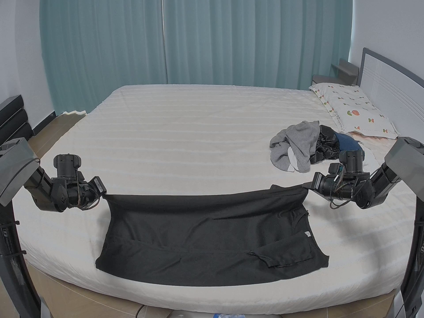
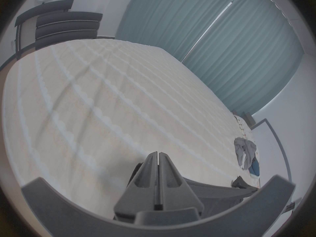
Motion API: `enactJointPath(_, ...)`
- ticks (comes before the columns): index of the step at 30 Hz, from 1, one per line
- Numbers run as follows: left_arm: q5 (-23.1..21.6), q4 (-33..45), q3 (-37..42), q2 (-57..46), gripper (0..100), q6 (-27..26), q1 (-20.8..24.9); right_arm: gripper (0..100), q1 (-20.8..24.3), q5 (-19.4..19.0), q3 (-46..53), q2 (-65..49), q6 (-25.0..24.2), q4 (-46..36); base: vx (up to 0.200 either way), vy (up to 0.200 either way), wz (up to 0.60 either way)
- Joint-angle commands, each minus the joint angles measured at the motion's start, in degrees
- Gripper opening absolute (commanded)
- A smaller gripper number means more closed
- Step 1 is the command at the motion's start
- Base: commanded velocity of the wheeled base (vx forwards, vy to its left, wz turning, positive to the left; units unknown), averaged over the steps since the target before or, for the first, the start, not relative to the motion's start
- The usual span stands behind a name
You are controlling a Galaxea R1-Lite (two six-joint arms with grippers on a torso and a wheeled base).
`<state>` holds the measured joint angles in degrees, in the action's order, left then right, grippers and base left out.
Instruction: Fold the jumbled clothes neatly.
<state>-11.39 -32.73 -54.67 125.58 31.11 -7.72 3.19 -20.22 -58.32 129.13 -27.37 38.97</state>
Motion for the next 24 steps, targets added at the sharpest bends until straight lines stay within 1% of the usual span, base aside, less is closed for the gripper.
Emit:
enactJointPath(1, -0.22, -0.14, 4.67, -3.32, 0, -2.63, -0.11, 0, -0.91, -0.34, 5.15, -2.66, 3.46, 0.23, 0.0, 0.0, 0.0)
enactJointPath(4, -0.22, -0.23, 7.65, -4.29, 0, -5.01, -0.02, 0, -1.61, -0.69, 8.66, -3.28, 6.54, 0.31, 0.0, 0.0, 0.0)
enactJointPath(6, -0.22, -0.14, 8.53, -4.46, 0, -5.8, -0.11, 0, -1.61, -0.87, 9.54, -3.36, 7.33, 0.31, 0.0, 0.0, 0.0)
enactJointPath(8, -0.22, -0.23, 11.34, -4.73, 0, -8.43, -0.02, 0, -1.79, -1.05, 11.91, -3.28, 9.79, 0.4, 0.0, 0.0, 0.0)
enactJointPath(11, -0.22, -0.32, 13.89, -4.55, 0, -10.98, -0.02, 0, -1.7, -1.05, 13.58, -2.75, 11.72, 0.49, 0.0, 0.0, 0.0)
enactJointPath(14, -0.22, -0.32, 15.21, -4.37, 0, -11.6, -0.02, 0, -1.61, -1.05, 14.46, -2.57, 12.34, 0.49, 0.0, 0.0, 0.0)
enactJointPath(19, -0.22, -0.32, 18.02, -4.11, 0, -12.65, 0.16, 0, -1.26, -0.61, 15.52, -1.17, 14.89, 0.58, 0.0, 0.0, 0.0)
enactJointPath(24, -0.22, -0.32, 19.61, -3.93, 0, -14.41, 0.16, 0, -0.56, -0.61, 17.45, 0.68, 16.03, 4.44, 0.0, 0.0, 0.0)
